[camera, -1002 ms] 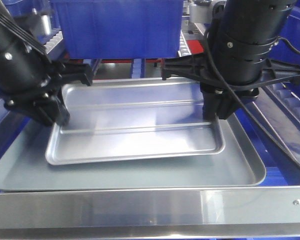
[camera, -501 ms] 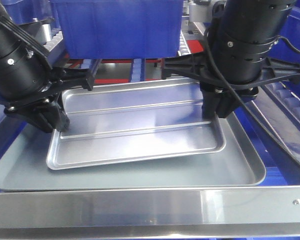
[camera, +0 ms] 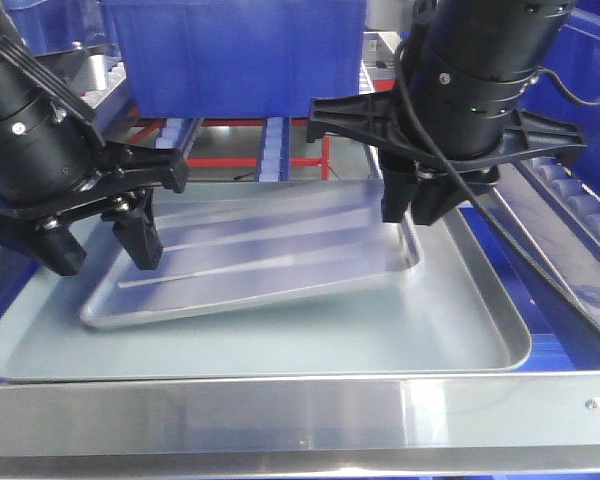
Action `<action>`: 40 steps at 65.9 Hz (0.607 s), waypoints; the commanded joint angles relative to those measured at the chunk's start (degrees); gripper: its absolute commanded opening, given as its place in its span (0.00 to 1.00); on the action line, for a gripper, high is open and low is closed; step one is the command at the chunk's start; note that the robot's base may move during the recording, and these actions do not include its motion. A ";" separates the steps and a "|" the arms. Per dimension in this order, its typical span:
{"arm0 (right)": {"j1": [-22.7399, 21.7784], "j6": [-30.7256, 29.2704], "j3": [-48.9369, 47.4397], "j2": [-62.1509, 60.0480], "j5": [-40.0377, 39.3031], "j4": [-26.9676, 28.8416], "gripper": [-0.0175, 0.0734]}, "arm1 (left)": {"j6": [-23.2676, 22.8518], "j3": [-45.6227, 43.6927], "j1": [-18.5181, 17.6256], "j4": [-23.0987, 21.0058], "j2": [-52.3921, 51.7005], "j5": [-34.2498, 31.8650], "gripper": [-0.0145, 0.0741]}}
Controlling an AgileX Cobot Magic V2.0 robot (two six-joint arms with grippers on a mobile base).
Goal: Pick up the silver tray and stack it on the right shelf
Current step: 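Open both grippers and lift them away from the stacked trays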
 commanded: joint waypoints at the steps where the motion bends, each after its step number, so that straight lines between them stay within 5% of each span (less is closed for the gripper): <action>1: 0.04 -0.10 -2.06 -2.48 -0.96 -1.51 0.77 | 0.21 -1.72 -0.34 -0.23 -2.03 -1.80 0.53; 6: -0.07 -0.10 -2.06 -2.48 1.28 -1.63 0.91 | 0.21 -1.81 -0.34 -0.23 -2.03 -1.80 0.53; 14: -0.14 -0.10 -2.20 -2.67 4.05 -2.17 0.84 | 0.21 -3.69 -0.34 -0.23 -2.03 -0.24 0.53; 20: -0.14 -0.10 -2.92 -2.99 6.78 -2.17 0.69 | 0.21 -6.30 -0.34 -0.23 -2.03 4.09 0.44; 29: -0.07 -0.10 -3.90 -3.55 8.38 -2.17 0.23 | 0.21 -9.94 -0.34 1.43 -2.03 9.25 0.08; 40: -0.07 -0.17 -4.30 -3.77 7.34 -2.36 0.30 | 0.21 -11.75 -0.34 1.32 -2.03 11.44 0.07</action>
